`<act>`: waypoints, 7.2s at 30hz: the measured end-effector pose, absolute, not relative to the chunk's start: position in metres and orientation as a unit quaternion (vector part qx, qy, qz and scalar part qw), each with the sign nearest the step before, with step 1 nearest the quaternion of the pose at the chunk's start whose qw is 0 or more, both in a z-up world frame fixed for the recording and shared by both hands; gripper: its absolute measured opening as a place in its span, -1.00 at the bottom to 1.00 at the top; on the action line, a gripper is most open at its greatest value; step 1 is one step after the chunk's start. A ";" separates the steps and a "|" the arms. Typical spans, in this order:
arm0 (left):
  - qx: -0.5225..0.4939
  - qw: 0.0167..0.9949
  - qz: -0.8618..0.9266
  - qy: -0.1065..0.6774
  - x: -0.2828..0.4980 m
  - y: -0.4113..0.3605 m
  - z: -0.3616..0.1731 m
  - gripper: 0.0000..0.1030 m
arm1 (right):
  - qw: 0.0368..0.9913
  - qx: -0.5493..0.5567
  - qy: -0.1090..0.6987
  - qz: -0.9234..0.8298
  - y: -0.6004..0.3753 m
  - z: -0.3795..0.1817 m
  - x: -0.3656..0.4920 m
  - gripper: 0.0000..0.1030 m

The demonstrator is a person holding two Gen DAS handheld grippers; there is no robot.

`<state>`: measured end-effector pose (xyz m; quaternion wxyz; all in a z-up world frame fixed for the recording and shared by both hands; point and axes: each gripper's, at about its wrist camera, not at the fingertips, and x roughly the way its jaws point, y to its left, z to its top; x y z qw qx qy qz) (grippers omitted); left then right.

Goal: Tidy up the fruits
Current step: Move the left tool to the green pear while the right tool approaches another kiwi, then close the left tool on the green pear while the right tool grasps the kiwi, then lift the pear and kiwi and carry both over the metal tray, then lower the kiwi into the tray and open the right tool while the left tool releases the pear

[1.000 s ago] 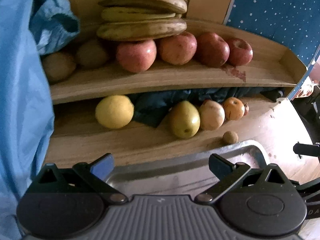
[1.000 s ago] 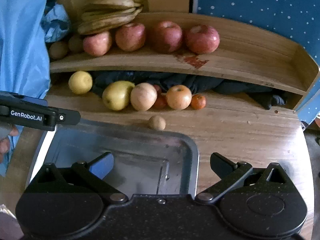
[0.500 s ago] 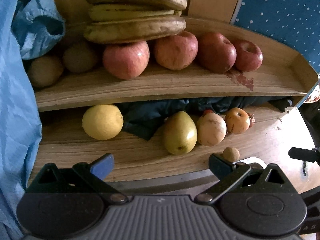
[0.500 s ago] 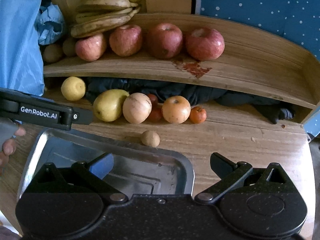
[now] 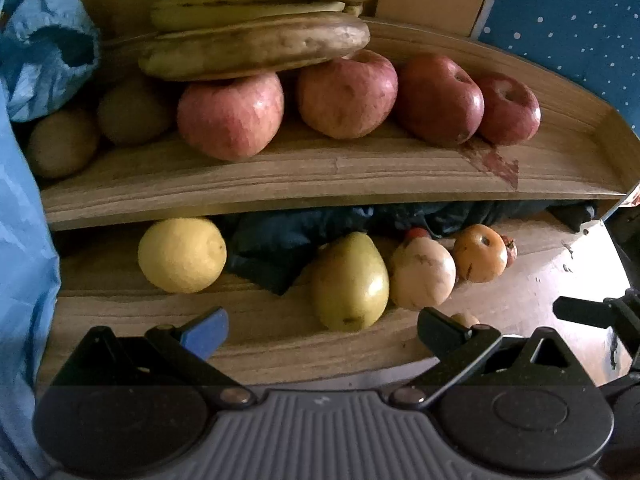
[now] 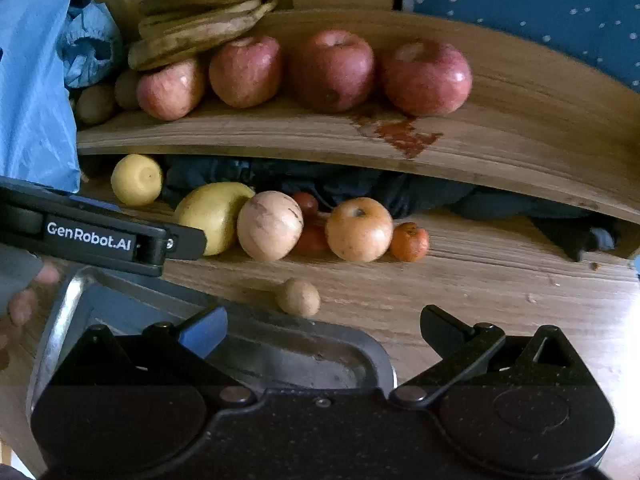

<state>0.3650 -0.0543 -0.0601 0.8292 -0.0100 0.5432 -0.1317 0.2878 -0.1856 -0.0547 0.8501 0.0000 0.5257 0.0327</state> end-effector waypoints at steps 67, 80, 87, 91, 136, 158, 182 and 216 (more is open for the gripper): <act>-0.022 0.805 -0.198 0.559 0.396 -0.070 -0.082 0.08 | 0.820 0.029 0.571 0.043 -0.181 -0.089 0.321 -0.14; -0.023 0.807 -0.199 0.555 0.386 -0.067 -0.082 0.07 | 0.829 0.032 0.555 0.060 -0.185 -0.087 0.313 -0.40; -0.032 0.810 -0.195 0.553 0.380 -0.060 -0.079 0.07 | 0.834 0.032 0.547 0.068 -0.184 -0.080 0.308 -0.40; -0.038 0.812 -0.198 0.547 0.376 -0.058 -0.076 0.07 | 0.836 0.028 0.544 0.072 -0.182 -0.074 0.305 -0.40; -0.066 0.815 -0.203 0.539 0.235 -0.002 -0.044 0.07 | 0.829 -0.024 0.537 0.157 -0.135 -0.032 0.201 -0.40; -0.023 0.793 -0.257 0.551 0.194 0.048 -0.056 0.07 | 0.820 -0.033 0.557 0.124 -0.066 -0.051 0.146 -0.40; -0.001 0.788 -0.274 0.551 0.186 0.047 -0.061 0.08 | 0.820 -0.015 0.565 0.087 -0.059 -0.063 0.141 -0.38; 0.010 0.819 -0.272 0.505 0.166 0.089 -0.021 0.98 | 0.819 0.004 0.573 0.035 -0.080 -0.026 0.108 0.74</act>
